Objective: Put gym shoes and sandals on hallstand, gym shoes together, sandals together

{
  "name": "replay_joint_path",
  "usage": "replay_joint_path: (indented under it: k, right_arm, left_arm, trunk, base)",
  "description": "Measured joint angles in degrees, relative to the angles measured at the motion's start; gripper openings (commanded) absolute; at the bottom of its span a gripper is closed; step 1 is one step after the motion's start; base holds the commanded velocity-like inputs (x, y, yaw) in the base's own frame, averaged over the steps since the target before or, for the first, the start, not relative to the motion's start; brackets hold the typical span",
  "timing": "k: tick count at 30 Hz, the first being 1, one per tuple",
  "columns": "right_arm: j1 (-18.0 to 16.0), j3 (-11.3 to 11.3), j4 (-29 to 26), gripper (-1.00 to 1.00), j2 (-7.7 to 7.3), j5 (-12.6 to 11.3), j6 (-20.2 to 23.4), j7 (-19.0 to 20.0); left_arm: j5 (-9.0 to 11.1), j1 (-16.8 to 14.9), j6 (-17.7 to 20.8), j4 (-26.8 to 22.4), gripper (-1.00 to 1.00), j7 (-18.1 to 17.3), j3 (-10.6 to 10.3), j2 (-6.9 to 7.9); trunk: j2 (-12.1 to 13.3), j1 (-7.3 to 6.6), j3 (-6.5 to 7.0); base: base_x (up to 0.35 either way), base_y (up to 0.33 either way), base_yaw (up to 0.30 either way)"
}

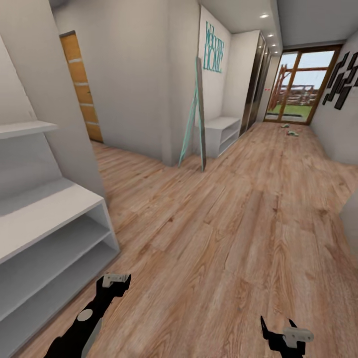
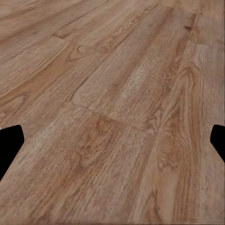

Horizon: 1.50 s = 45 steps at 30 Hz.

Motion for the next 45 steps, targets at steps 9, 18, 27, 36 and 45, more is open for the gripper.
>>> replay_joint_path:
  k: [9, 18, 27, 36, 45]
  right_arm:
    - [0.0, 0.0, 0.0, 1.0, 0.0, 0.0, 0.0, 0.0]
    - [0.0, 0.0, 0.03, 1.0, 0.06, 0.0, 0.01, 0.0]
    - [0.0, 0.0, 0.09, 1.0, 0.09, 0.0, 0.02, 0.0]
    - [0.0, -0.01, 0.09, 1.0, 0.02, -0.01, 0.0, 0.0]
    - [0.0, 0.02, 0.02, 1.0, 0.08, 0.0, 0.0, 0.04]
  left_arm:
    - [-0.11, 0.0, 0.0, 0.07, 1.0, 0.0, 0.01, 0.0]
    - [0.19, 1.73, -0.08, -0.73, 1.0, 0.08, 0.13, 0.15]
    - [0.24, 2.01, -0.09, -0.63, 1.0, 0.09, 0.21, 0.17]
    - [0.24, 2.02, -0.11, -0.64, 1.0, 0.09, 0.15, 0.15]
    - [0.31, 2.02, -0.09, -0.43, 1.0, 0.09, 0.26, 0.09]
  trunk:
    - [0.0, 0.0, 0.0]
    - [0.0, 0.0, 0.0]
    - [0.0, 0.0, 0.0]
    - [0.0, -0.02, 0.0]
    - [0.0, -0.03, 0.0]
  base:
    - [0.0, -0.002, -0.275]
    - [0.0, 0.0, -0.275]
    - [0.0, 0.0, -0.275]
    - [0.104, 0.0, -0.275]
    - [0.304, 0.0, -0.265]
